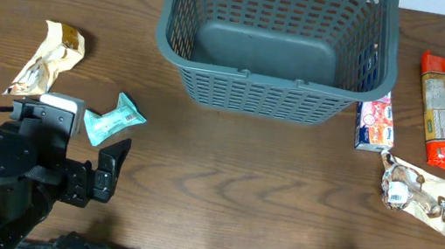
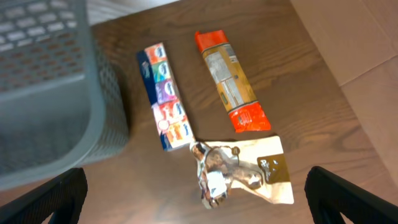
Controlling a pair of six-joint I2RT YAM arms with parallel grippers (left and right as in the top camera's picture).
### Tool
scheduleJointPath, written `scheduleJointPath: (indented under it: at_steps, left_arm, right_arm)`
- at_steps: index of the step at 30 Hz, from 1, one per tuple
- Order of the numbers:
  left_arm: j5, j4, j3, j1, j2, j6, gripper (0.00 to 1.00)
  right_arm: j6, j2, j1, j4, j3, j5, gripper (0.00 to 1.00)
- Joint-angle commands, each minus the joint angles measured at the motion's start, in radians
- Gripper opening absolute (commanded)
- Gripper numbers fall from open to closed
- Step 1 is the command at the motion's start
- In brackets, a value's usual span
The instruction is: Pack container
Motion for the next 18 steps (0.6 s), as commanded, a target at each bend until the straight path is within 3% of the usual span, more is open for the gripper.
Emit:
scheduleJointPath:
  at_steps: [1, 8, 18]
  left_arm:
    - [-0.02, -0.014, 0.013, 0.006, 0.001, 0.006, 0.99]
    - [-0.033, -0.035, 0.013, 0.006, 0.001, 0.006, 0.99]
    - [-0.06, -0.111, 0.013, 0.006, 0.001, 0.006, 0.98]
  right_arm:
    - [-0.087, 0.031, -0.116, 0.027, -0.008, -0.157, 0.99]
    - [-0.196, 0.164, -0.235, 0.046, -0.024, -0.376, 0.99]
    - [-0.26, 0.409, -0.201, 0.024, -0.035, -0.38, 0.99]
